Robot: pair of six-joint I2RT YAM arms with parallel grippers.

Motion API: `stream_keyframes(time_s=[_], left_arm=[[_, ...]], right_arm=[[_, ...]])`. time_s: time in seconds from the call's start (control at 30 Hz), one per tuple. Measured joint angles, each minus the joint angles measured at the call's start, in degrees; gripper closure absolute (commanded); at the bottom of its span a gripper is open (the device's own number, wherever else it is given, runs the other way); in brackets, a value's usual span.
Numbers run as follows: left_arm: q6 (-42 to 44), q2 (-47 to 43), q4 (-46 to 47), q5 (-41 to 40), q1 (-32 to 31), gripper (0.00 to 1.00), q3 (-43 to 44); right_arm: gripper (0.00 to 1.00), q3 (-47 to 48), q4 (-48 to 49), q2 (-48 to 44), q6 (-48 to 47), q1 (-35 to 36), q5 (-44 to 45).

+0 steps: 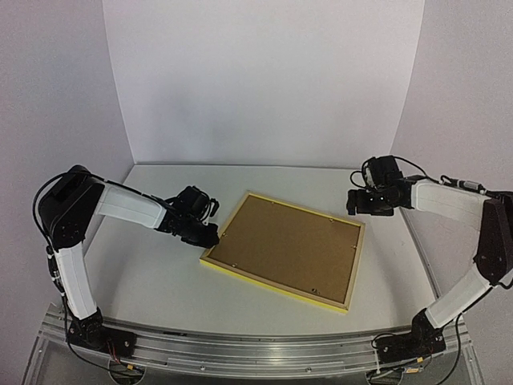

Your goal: Take the photo out of the frame

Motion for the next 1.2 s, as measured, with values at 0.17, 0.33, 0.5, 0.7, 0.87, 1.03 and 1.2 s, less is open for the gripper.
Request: stream_keyframes(time_s=[0.17, 0.33, 0.5, 0.7, 0.87, 1.03, 1.2], left_arm=[[0.0, 0.0, -0.2, 0.0, 0.0, 0.93, 0.1], [0.0, 0.1, -0.2, 0.1, 0.0, 0.95, 0.2], [-0.1, 0.4, -1.1, 0.2, 0.0, 0.95, 0.9], [0.0, 0.6, -1.4, 0.2, 0.0, 0.96, 1.2], [0.1, 1.1, -1.9, 0.4, 0.0, 0.96, 2.0], [0.1, 1.2, -1.8, 0.4, 0.0, 0.97, 2.1], [0.1, 1.2, -1.8, 0.4, 0.0, 0.98, 2.1]], right_arm=[[0.08, 4.1, 3.2, 7.0, -18.8, 9.2, -17.4], [0.1, 12.9, 4.4, 20.9, -31.4, 19.9, -31.5], [0.1, 19.0, 4.9, 28.0, -38.0, 24.1, -36.8], [0.1, 20.5, 5.0, 31.6, -43.5, 27.1, -37.1], [0.1, 22.0, 5.0, 34.9, -45.3, 27.7, -35.6], [0.09, 23.0, 5.3, 36.2, -46.8, 27.9, -34.7], [0.09, 23.8, 5.4, 36.9, -48.3, 28.2, -34.6]])
